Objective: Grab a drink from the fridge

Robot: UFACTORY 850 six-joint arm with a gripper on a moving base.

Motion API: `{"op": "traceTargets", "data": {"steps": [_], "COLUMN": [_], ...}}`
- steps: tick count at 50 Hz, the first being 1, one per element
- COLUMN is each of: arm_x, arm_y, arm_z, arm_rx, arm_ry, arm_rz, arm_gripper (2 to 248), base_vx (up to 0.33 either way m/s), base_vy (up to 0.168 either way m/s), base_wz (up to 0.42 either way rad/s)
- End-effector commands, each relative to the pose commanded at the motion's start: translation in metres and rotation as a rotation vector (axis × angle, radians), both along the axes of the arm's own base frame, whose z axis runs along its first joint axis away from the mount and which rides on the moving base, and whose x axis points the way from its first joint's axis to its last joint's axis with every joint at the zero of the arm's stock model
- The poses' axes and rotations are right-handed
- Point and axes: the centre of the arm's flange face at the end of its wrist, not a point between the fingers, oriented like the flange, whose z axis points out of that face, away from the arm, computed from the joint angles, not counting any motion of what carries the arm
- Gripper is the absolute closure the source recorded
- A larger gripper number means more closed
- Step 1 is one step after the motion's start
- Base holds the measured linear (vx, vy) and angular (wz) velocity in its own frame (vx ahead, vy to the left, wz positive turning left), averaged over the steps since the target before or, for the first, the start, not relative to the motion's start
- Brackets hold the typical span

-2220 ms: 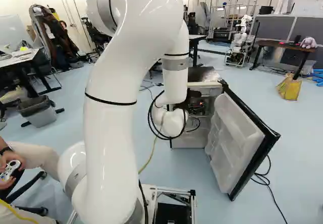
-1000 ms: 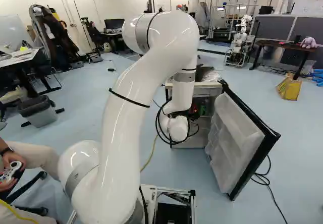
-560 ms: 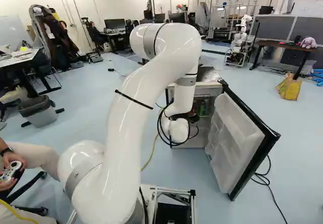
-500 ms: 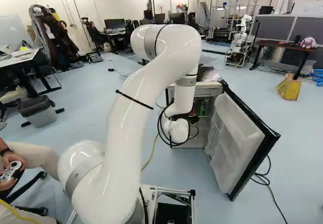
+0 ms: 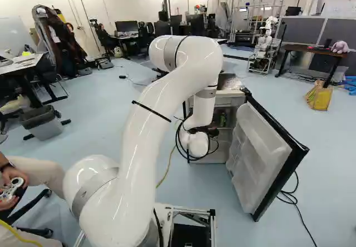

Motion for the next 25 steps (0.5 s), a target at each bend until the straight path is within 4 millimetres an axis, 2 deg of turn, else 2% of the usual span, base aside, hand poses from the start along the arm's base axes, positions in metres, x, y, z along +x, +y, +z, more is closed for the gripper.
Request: {"op": "traceTargets", "data": {"steps": [25], "arm_x": [0.017], "arm_y": [-0.001], "arm_z": [-0.008], "arm_rx": [-0.007], "arm_ry": [0.026], "arm_rz": [0.018], "arm_gripper": [3], "base_vx": [0.000], "base_vy": [0.000], "base_wz": [0.000]}}
